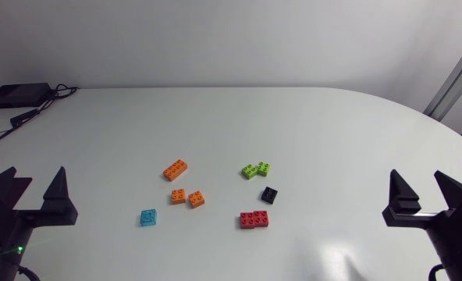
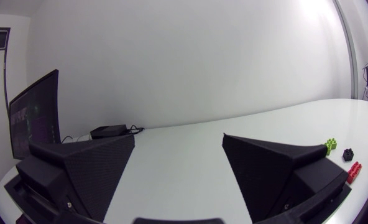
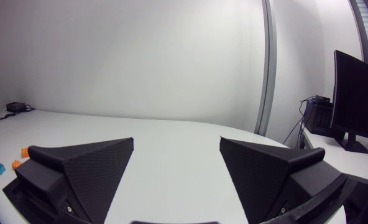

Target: Separate the duplo bricks

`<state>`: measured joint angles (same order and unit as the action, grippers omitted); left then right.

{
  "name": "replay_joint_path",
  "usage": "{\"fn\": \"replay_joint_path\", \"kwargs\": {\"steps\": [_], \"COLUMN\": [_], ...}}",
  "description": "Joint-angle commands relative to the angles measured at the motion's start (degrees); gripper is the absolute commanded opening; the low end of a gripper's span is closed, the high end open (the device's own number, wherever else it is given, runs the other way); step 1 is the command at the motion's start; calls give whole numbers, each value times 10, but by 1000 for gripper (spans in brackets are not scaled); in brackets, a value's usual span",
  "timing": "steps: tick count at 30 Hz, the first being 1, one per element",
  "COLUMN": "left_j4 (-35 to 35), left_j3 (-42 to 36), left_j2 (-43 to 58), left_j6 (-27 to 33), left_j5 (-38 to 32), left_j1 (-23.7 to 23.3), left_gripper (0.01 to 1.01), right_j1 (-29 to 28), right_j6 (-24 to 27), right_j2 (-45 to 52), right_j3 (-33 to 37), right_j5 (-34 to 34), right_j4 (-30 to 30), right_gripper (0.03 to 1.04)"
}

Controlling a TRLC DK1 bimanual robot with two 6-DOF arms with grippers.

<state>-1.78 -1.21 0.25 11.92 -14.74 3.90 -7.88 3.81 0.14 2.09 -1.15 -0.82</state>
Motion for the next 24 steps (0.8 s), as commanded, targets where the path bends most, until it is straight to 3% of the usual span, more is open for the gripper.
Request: {"fn": "replay_joint_path", "kwargs": {"steps": [1, 9, 19, 24], "left_j4": [-8, -5, -4, -3], "left_j3": [14, 14, 13, 13], "left_j2": [-10, -9, -9, -9], "left_j6": [-19, -16, 68, 64], "left_j5": [6, 17, 17, 18], "left_j1": [13, 19, 15, 12], "left_gripper": [987, 987, 987, 987], "right_j1": [-5, -5, -6, -6], "right_j6": [-13, -13, -12, -13], "right_j2": [-4, -5, -4, -4], "right_j3": [-22, -22, -22, -22], "right_j5": [-6, -5, -5, -5], "right_j4": [8, 8, 8, 8], "right_gripper": [997, 997, 997, 997]}}
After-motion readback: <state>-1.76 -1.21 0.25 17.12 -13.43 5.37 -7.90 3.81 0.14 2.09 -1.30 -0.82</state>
